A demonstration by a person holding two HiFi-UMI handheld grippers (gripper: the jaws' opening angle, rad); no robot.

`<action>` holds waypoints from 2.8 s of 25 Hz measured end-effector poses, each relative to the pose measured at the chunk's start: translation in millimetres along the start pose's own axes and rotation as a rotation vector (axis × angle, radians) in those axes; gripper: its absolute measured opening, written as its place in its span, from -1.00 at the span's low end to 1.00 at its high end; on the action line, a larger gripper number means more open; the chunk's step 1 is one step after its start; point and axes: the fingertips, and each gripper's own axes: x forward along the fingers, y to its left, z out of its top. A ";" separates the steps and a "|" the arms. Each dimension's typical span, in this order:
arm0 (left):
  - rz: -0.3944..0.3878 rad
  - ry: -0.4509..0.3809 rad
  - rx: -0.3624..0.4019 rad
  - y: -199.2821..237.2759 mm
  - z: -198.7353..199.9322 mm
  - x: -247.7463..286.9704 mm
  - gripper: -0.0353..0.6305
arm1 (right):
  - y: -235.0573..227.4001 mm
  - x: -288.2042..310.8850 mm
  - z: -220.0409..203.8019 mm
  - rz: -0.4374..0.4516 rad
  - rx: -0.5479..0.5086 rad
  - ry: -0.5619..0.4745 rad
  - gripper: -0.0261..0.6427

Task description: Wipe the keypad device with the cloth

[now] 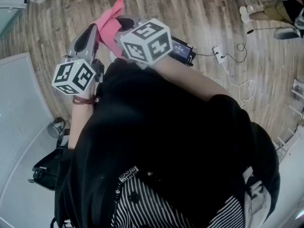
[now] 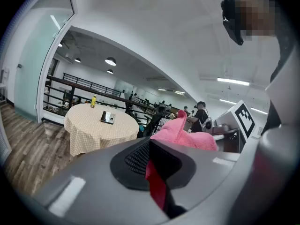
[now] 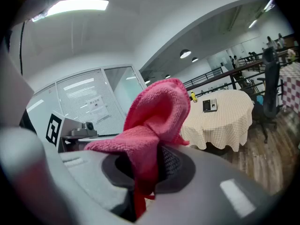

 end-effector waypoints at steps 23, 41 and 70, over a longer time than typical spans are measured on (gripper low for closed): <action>0.016 0.028 0.042 -13.4 -9.8 19.6 -0.89 | -21.5 -10.5 -5.8 0.060 0.074 -0.004 -0.73; -0.063 0.103 0.063 72.9 55.9 147.3 -0.90 | -126.6 79.0 82.8 -0.049 0.132 0.010 -0.73; -0.229 0.114 0.124 218.0 105.6 175.8 -0.90 | -133.6 222.9 135.0 -0.240 0.126 -0.013 -0.73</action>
